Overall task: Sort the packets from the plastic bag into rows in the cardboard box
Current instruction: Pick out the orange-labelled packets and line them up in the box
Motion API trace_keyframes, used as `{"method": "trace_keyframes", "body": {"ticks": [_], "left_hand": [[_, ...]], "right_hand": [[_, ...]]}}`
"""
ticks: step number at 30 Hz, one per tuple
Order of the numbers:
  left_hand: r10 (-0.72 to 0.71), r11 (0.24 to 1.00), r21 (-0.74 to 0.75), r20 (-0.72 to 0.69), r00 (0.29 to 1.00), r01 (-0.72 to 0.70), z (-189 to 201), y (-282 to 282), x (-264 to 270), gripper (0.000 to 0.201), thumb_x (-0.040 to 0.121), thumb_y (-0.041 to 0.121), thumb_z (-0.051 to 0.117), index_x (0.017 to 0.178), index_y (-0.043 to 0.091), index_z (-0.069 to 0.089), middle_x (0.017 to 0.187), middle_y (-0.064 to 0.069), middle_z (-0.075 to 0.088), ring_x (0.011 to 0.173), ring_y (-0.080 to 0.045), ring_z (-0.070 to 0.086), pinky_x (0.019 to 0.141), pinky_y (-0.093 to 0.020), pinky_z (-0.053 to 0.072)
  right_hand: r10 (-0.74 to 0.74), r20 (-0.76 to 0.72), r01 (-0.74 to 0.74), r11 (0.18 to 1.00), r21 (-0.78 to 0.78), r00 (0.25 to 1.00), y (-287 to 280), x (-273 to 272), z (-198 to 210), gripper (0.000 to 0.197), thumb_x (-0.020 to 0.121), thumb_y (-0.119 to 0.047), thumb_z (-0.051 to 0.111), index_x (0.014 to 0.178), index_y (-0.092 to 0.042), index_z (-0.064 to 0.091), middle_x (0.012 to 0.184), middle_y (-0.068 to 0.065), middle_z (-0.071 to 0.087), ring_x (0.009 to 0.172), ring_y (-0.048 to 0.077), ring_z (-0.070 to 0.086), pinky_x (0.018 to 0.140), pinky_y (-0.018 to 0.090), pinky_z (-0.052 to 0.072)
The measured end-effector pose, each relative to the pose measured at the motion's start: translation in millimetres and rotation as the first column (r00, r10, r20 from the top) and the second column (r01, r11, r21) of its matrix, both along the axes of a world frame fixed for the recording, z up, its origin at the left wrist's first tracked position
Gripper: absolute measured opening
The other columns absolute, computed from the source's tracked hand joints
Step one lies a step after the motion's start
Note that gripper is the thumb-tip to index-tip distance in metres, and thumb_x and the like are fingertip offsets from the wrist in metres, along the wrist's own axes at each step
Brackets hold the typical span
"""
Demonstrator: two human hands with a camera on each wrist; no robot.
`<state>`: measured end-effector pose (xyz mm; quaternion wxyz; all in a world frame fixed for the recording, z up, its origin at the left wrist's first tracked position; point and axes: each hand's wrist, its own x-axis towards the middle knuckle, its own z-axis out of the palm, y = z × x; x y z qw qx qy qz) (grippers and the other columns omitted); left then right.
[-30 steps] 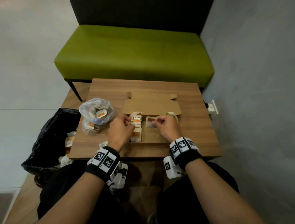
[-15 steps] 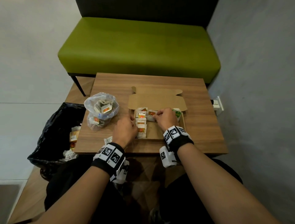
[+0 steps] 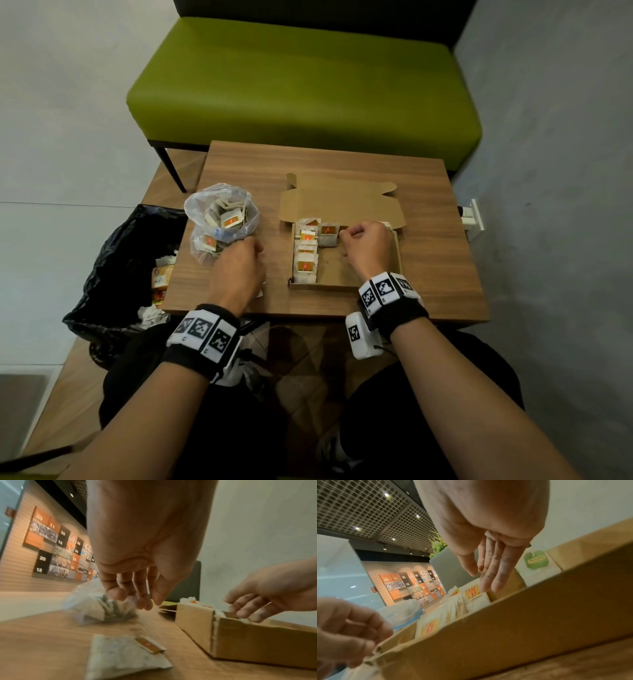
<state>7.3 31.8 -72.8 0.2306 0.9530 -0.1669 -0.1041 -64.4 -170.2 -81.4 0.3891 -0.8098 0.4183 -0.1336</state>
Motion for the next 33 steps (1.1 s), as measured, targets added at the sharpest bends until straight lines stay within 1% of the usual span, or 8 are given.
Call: {"method": "trace_keyframes", "body": {"ticks": [8,13,16,20,24,26,30,33], "left_hand": [[-0.096,0.952,0.289,-0.034,0.995,0.102,-23.1,32.4,-1.9,0.024,0.086,0.015,0.062,0.110,0.019,0.058,0.117,-0.002,0.064,0.115,-0.025,0.054,0.089,-0.047,0.051],[0.017,0.943,0.334,-0.085,0.996,0.012,-24.7,33.7,-6.5,0.019,0.085,0.024,0.066,0.103,0.022,0.060,0.115,-0.003,0.063,0.115,-0.026,0.057,0.099,-0.047,0.040],[0.075,0.972,0.234,-0.157,0.985,-0.036,-24.2,39.4,-3.1,0.016,0.081,0.025,0.072,0.081,0.025,0.056,0.101,-0.001,0.066,0.103,-0.026,0.061,0.093,-0.041,0.046],[0.039,0.996,-0.063,-0.271,0.962,-0.058,-16.0,43.5,-2.8,0.022,0.080,0.024,0.080,0.073,0.021,0.059,0.073,0.003,0.063,0.075,-0.019,0.063,0.063,-0.029,0.045],[0.008,0.867,-0.462,-0.360,0.933,-0.186,10.5,31.3,-11.4,0.017,0.079,0.015,0.081,0.083,0.012,0.065,0.080,-0.007,0.070,0.072,-0.016,0.066,0.068,-0.030,0.057],[-0.037,0.786,-0.580,-0.387,0.921,-0.212,24.2,17.6,-18.0,0.015,0.079,0.007,0.079,0.084,0.009,0.065,0.077,-0.006,0.068,0.069,-0.010,0.066,0.064,-0.021,0.056],[-0.157,0.680,-0.697,-0.441,0.884,-0.227,37.9,-6.5,-25.3,0.018,0.078,0.002,0.079,0.081,0.012,0.064,0.072,0.000,0.065,0.066,-0.006,0.066,0.060,-0.017,0.054],[-0.194,0.669,-0.709,-0.454,0.869,-0.221,36.4,-14.3,-25.0,0.017,0.078,-0.002,0.077,0.085,0.007,0.065,0.077,-0.008,0.067,0.070,-0.013,0.067,0.062,-0.022,0.057]], "right_hand": [[0.056,0.137,-0.051,0.998,-0.045,0.989,11.8,-30.2,11.7,0.013,0.090,-0.028,0.067,0.084,-0.018,0.072,0.071,-0.004,0.070,0.066,0.013,0.070,0.063,0.039,0.061],[0.076,0.099,-0.072,0.996,-0.044,0.992,19.2,-37.3,10.5,0.012,0.090,-0.030,0.066,0.084,-0.022,0.071,0.073,-0.006,0.070,0.071,0.010,0.068,0.065,0.034,0.060],[0.124,0.089,-0.120,0.991,-0.057,0.988,25.2,-40.5,9.9,0.012,0.091,-0.029,0.065,0.088,-0.021,0.073,0.078,-0.008,0.070,0.074,0.007,0.065,0.069,0.034,0.060],[0.227,0.156,-0.222,0.974,-0.047,0.961,36.1,-41.6,10.3,0.011,0.090,-0.028,0.066,0.090,-0.020,0.075,0.080,-0.009,0.071,0.074,0.004,0.065,0.071,0.034,0.060],[0.360,0.229,-0.391,0.914,0.107,0.905,48.6,-39.3,18.4,0.023,0.087,-0.036,0.073,0.102,-0.019,0.074,0.087,-0.008,0.071,0.077,0.007,0.068,0.073,0.035,0.061],[0.394,0.261,-0.448,0.873,0.194,0.881,50.7,-35.7,22.2,0.030,0.084,-0.042,0.075,0.106,-0.022,0.073,0.090,-0.007,0.071,0.079,0.013,0.070,0.074,0.041,0.061],[0.417,0.324,-0.490,0.852,0.187,0.849,44.5,-30.9,23.4,0.016,0.086,-0.036,0.075,0.096,-0.024,0.074,0.088,-0.004,0.072,0.077,0.018,0.069,0.070,0.048,0.060],[0.380,0.381,-0.481,0.849,0.217,0.843,38.9,-33.4,23.5,0.004,0.090,-0.025,0.072,0.090,-0.023,0.075,0.080,-0.002,0.072,0.069,0.015,0.068,0.065,0.041,0.058]]}}
